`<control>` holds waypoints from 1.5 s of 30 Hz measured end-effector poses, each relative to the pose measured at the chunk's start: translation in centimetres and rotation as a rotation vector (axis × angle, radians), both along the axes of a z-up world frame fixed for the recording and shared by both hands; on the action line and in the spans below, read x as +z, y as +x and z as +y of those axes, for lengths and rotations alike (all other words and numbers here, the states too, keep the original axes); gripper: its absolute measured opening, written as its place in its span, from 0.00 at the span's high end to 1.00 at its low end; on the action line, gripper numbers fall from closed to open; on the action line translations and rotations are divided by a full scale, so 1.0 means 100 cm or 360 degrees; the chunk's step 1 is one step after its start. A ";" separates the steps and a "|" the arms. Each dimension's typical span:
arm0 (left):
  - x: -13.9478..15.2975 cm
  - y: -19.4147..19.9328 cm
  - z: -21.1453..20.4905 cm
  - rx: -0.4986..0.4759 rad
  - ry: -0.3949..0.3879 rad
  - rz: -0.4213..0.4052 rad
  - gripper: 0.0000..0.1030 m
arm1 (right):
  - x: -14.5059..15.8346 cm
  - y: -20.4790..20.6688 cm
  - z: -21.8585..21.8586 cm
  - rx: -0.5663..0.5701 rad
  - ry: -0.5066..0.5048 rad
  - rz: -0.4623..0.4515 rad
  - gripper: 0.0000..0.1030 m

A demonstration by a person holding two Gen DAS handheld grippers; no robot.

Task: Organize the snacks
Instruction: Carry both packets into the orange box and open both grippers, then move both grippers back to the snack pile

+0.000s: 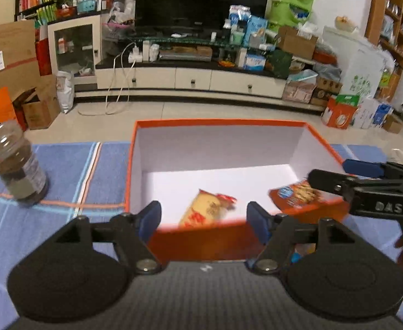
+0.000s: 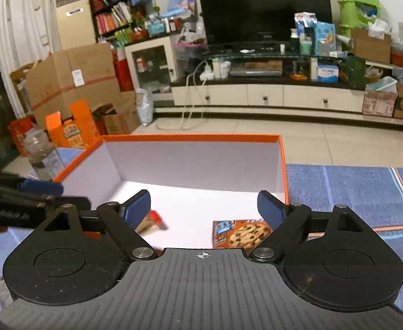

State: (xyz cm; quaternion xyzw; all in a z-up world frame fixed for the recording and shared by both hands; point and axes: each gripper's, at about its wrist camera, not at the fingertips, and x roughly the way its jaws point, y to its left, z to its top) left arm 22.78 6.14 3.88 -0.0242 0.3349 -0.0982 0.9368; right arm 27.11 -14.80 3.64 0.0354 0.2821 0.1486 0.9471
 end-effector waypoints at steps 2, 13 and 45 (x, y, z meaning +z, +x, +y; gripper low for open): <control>0.004 -0.025 0.002 -0.0003 -0.0033 -0.0007 0.31 | 0.005 -0.018 0.000 0.0002 -0.0005 -0.0011 0.16; -0.020 -0.121 0.003 -0.0069 -0.0130 0.0039 0.30 | -0.023 -0.153 -0.030 -0.0068 0.0079 0.0126 0.11; -0.036 -0.109 -0.025 -0.0098 0.0045 0.0059 0.05 | -0.071 -0.180 -0.066 -0.0227 0.0071 0.0353 0.16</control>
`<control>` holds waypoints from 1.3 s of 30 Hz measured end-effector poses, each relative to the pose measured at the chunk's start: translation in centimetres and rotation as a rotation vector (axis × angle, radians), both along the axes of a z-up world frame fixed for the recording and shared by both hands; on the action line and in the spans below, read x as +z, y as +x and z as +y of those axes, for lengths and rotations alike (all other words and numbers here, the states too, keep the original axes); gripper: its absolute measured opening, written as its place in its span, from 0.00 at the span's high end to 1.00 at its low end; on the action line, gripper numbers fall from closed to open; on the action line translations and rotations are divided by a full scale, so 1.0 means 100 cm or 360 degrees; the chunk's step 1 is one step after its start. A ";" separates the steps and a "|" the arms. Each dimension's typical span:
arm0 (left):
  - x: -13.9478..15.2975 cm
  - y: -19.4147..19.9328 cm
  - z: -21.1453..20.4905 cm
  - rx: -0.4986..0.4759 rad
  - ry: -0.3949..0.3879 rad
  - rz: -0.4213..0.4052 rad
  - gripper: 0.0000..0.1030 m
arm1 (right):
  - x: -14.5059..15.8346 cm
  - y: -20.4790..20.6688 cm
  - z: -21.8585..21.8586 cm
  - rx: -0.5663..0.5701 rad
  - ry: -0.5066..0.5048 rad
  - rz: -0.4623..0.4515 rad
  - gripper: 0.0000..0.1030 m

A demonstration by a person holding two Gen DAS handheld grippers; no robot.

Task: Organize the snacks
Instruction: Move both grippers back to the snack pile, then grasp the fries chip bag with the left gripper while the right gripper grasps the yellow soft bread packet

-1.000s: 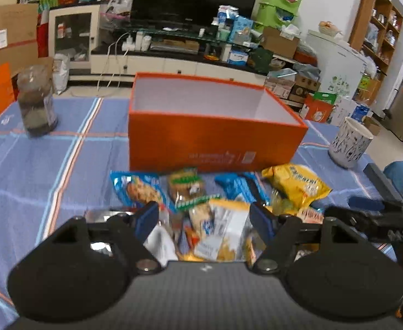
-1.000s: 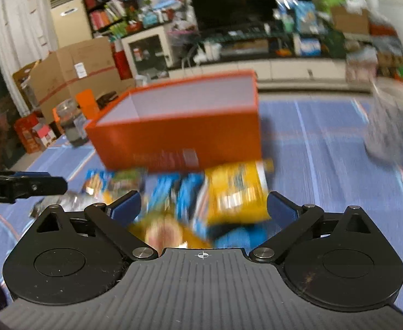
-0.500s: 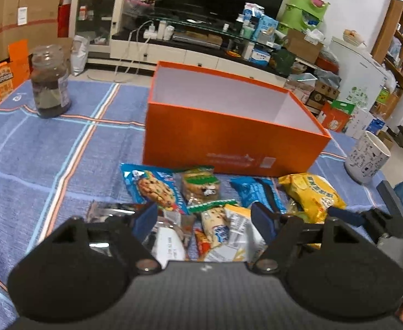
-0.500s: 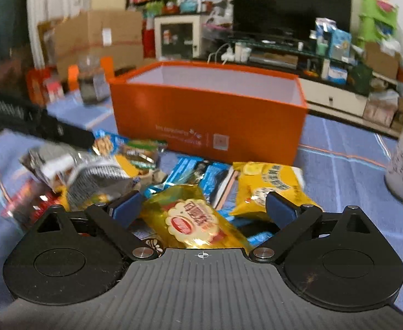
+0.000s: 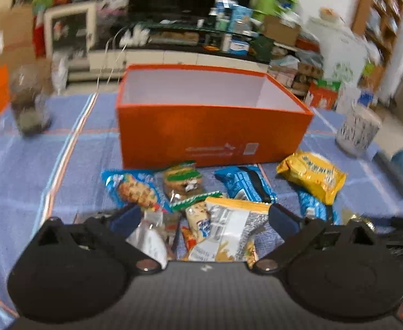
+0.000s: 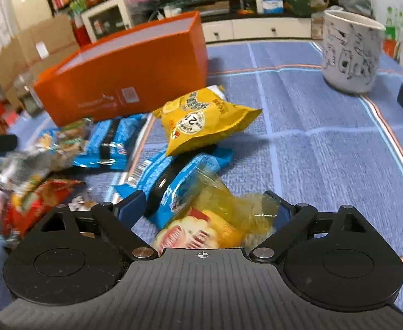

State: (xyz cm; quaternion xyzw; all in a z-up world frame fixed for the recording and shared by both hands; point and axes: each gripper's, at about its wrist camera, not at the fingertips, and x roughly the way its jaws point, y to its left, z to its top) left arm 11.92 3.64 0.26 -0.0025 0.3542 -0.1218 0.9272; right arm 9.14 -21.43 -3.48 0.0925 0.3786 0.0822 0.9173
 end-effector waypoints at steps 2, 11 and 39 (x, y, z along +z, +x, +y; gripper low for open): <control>-0.004 0.002 -0.015 -0.0036 0.0125 -0.0040 0.07 | 0.007 -0.006 -0.002 0.0002 -0.0001 -0.0060 0.11; -0.023 0.001 -0.026 -0.0137 0.0239 0.0035 0.26 | 0.015 -0.011 -0.004 0.0033 -0.0007 -0.0076 0.10; -0.015 -0.007 0.001 -0.0034 -0.0057 0.0127 0.58 | 0.003 -0.044 0.025 0.0248 -0.0161 -0.0110 0.77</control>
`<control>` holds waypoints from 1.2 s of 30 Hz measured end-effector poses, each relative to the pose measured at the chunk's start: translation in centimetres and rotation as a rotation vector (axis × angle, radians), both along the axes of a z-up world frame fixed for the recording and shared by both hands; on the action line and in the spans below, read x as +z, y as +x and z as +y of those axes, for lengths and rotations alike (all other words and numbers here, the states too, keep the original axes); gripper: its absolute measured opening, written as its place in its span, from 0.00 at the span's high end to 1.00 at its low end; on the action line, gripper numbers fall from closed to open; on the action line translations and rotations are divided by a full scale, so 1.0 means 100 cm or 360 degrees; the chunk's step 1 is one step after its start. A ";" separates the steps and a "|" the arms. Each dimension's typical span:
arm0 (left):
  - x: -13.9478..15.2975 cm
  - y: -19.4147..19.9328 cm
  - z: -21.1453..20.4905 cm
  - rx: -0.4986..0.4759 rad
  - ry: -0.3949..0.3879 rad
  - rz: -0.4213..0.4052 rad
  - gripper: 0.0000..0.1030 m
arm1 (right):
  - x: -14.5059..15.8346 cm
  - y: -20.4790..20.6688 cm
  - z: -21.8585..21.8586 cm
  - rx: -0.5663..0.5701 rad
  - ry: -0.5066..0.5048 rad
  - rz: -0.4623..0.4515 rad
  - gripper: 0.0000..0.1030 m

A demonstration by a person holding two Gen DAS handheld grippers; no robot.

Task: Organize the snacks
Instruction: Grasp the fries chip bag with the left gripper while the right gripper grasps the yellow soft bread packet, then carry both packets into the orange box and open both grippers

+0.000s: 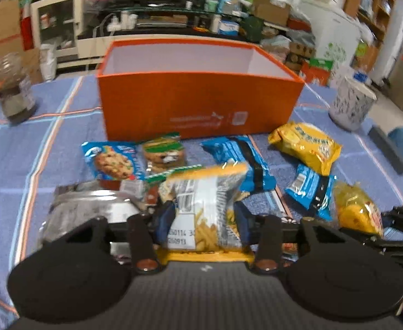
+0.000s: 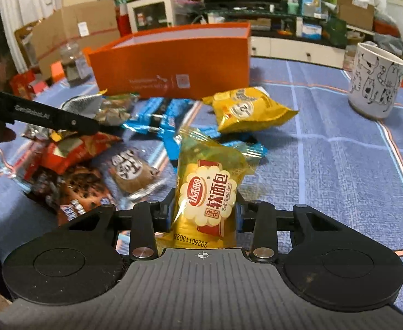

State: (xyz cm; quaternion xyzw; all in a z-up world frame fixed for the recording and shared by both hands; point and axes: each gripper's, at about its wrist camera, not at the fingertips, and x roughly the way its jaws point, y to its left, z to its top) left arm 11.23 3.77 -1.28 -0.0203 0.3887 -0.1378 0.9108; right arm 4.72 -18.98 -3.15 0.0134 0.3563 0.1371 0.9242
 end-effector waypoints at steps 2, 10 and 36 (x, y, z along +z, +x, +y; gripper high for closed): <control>0.006 -0.005 0.001 -0.0006 -0.0026 -0.0037 0.74 | 0.003 -0.002 0.000 0.0019 0.0035 -0.0013 0.77; -0.001 -0.011 -0.011 -0.0003 0.0087 -0.0057 0.53 | -0.010 0.003 0.007 0.0033 -0.0066 0.0059 0.68; 0.003 -0.019 -0.009 0.0016 0.0050 -0.0047 0.66 | 0.007 -0.002 -0.004 -0.0012 0.0019 -0.0024 0.77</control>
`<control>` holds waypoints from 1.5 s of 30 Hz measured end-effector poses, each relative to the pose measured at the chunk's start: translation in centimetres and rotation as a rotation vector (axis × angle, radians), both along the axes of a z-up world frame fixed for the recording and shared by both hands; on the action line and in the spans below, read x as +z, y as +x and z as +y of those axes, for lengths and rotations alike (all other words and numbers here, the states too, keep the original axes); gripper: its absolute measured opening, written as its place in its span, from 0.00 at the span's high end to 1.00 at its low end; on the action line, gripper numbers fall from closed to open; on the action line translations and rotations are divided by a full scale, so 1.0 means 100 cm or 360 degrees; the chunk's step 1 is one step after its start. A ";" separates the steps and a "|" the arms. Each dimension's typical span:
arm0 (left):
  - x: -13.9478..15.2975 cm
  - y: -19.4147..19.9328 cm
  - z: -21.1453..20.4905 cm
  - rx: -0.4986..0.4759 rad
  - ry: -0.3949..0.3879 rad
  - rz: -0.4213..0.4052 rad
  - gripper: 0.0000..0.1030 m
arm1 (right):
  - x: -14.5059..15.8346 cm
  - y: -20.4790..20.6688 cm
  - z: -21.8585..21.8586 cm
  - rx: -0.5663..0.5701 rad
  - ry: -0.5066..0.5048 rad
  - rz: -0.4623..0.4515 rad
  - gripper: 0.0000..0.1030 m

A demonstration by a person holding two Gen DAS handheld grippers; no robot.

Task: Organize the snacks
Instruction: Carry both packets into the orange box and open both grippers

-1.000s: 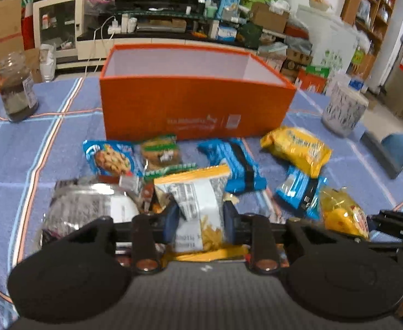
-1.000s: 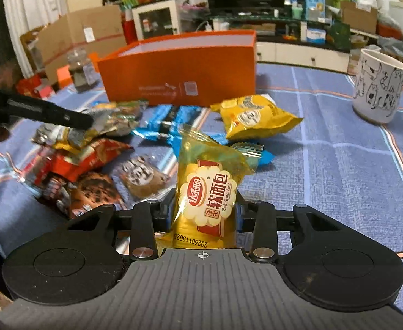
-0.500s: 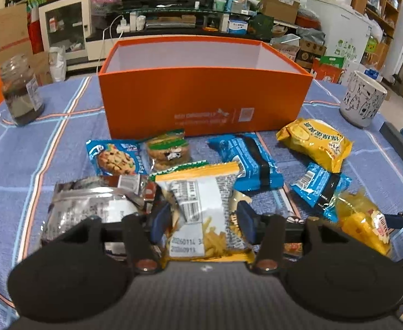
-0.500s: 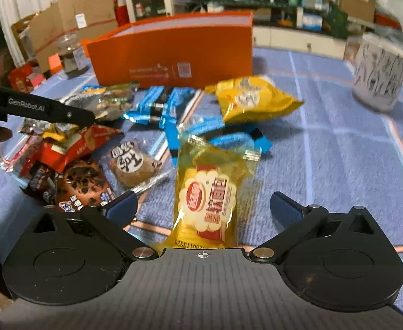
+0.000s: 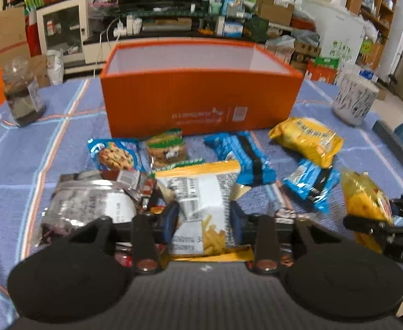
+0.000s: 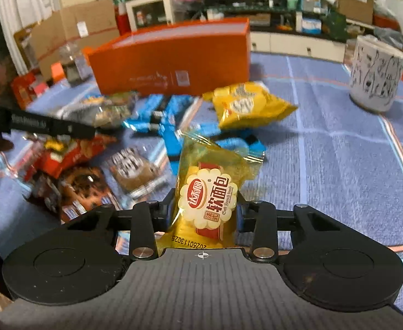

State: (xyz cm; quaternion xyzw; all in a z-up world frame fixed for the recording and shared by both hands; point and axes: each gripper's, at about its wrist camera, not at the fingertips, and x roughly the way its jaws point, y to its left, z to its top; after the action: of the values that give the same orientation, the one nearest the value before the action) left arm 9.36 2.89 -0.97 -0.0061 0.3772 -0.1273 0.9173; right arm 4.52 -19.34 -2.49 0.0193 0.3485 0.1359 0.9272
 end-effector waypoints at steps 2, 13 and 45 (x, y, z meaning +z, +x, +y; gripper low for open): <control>0.011 -0.010 0.008 0.0010 -0.0136 -0.0014 0.66 | 0.010 -0.003 -0.004 -0.0005 0.0048 -0.0053 0.77; 0.038 0.018 0.010 0.0026 -0.0276 -0.0026 0.66 | 0.038 0.037 0.019 -0.0015 0.0235 -0.0096 0.77; 0.051 0.214 0.014 0.0161 -0.0159 -0.0134 0.41 | 0.050 0.271 0.085 -0.0047 0.0049 -0.0160 0.30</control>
State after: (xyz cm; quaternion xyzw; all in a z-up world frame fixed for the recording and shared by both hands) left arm 30.74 4.31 4.10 -0.0655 0.3305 -0.0994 0.9363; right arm 31.63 -10.83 2.55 0.0319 0.2989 0.1285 0.9450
